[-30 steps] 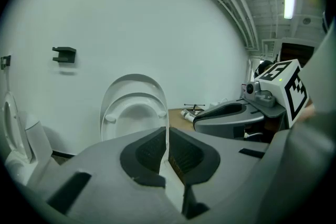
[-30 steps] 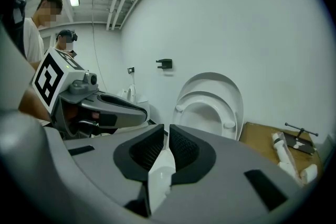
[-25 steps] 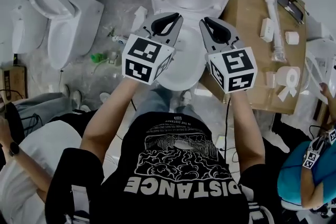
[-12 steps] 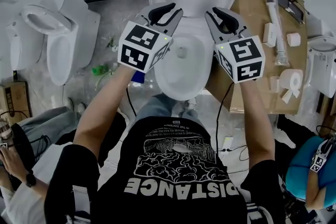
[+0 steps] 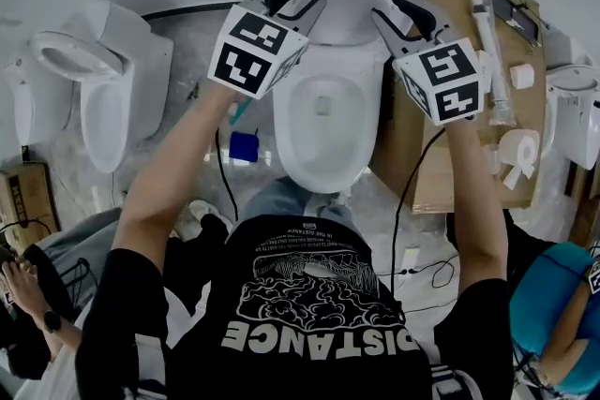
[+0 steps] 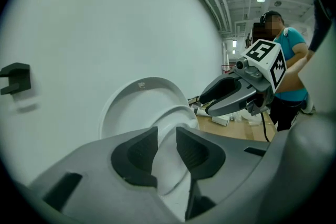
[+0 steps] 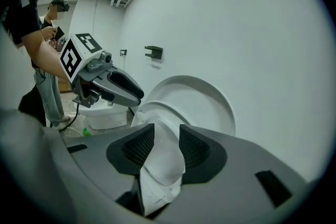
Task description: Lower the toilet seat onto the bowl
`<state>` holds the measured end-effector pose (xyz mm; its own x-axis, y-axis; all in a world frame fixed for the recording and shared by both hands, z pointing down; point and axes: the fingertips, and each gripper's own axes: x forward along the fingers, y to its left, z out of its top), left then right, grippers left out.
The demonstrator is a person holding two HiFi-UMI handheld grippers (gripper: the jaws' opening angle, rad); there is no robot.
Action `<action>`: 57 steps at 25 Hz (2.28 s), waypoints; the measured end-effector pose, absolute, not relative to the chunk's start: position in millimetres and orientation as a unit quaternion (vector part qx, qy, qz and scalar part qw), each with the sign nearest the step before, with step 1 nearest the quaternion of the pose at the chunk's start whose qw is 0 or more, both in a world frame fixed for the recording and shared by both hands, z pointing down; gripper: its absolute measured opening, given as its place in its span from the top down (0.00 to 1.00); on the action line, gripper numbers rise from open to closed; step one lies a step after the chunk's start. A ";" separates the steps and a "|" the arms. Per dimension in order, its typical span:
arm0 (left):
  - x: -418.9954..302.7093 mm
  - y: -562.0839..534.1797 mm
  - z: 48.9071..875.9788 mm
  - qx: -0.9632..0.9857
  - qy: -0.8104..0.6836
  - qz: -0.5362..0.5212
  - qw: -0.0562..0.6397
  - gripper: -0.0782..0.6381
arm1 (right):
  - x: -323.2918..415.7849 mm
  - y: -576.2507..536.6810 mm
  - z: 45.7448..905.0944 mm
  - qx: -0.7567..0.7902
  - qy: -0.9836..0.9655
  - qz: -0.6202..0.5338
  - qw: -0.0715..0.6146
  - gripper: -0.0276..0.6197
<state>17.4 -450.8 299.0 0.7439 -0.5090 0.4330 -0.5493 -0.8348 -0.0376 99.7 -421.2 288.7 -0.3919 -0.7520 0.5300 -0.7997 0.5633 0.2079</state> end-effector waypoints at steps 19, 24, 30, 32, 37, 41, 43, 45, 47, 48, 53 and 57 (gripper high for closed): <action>32.5 -509.9 328.3 0.931 -0.210 0.295 -0.037 0.68 | 107.2 -502.1 319.8 0.377 -0.829 0.010 0.412 0.68; 29.8 -510.7 332.3 0.928 -0.206 0.305 -0.061 0.74 | 107.4 -504.8 323.2 0.377 -0.823 0.006 0.425 0.71; 28.9 -501.6 330.6 0.925 -0.188 0.324 -0.063 0.75 | 109.1 -497.3 322.0 0.369 -0.808 -0.022 0.458 0.79; 28.0 -496.0 329.4 0.922 -0.188 0.330 -0.068 0.75 | 108.0 -492.2 321.1 0.370 -0.808 -0.026 0.459 0.79; 24.9 -482.4 330.0 0.916 -0.187 0.347 -0.076 0.75 | 105.0 -478.8 320.2 0.369 -0.810 -0.029 0.455 0.79; 22.5 -468.0 330.0 0.913 -0.185 0.356 -0.079 0.75 | 101.5 -464.1 319.0 0.370 -0.812 -0.035 0.450 0.79; 20.8 -459.8 329.5 0.910 -0.186 0.361 -0.081 0.75 | 99.4 -455.3 318.1 0.372 -0.813 -0.039 0.446 0.79; 19.2 -451.0 328.8 0.908 -0.190 0.365 -0.079 0.75 | 98.0 -446.1 317.1 0.369 -0.815 -0.043 0.445 0.79; 17.9 -442.4 328.5 0.908 -0.195 0.364 -0.075 0.75 | 96.9 -437.4 316.4 0.364 -0.817 -0.047 0.446 0.79; 17.4 -438.3 328.5 0.908 -0.197 0.362 -0.073 0.75 | 96.2 -433.3 316.3 0.361 -0.817 -0.048 0.446 0.79; 14.4 -415.5 332.0 0.904 -0.197 0.371 -0.078 0.75 | 91.7 -409.5 320.0 0.347 -0.819 -0.056 0.454 0.79; 10.5 -396.2 334.8 0.900 -0.204 0.377 -0.081 0.75 | 87.9 -390.0 322.2 0.338 -0.822 -0.062 0.454 0.78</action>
